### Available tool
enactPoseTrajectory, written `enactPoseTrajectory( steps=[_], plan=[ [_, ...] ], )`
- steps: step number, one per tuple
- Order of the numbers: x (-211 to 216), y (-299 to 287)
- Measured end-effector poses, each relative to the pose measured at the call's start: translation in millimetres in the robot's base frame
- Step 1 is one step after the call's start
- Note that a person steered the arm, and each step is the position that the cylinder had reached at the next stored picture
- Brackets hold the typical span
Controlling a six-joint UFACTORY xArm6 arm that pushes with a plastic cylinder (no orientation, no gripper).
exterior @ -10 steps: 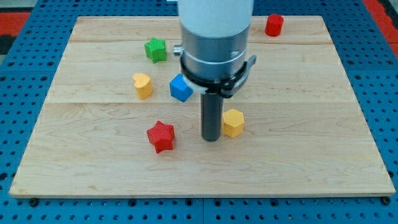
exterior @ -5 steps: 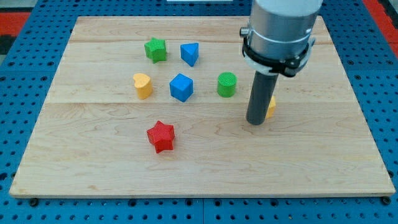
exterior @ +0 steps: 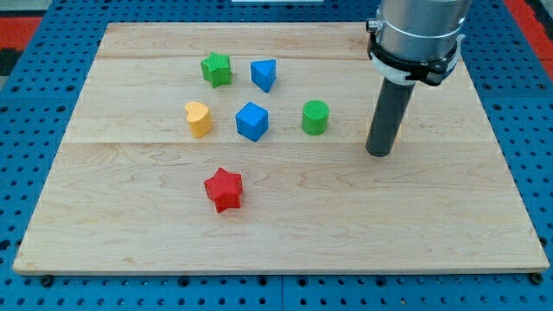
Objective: Move the yellow hexagon down to the red circle
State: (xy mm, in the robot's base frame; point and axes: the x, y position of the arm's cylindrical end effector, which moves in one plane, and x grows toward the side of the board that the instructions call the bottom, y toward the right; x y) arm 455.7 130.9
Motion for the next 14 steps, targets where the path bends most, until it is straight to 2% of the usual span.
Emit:
enactPoseTrajectory(
  steps=[2, 4, 9, 14],
  plan=[
    [-22.9, 22.8],
    [-20.3, 20.7],
    [-67.1, 33.4],
    [-66.4, 68.2]
  ],
)
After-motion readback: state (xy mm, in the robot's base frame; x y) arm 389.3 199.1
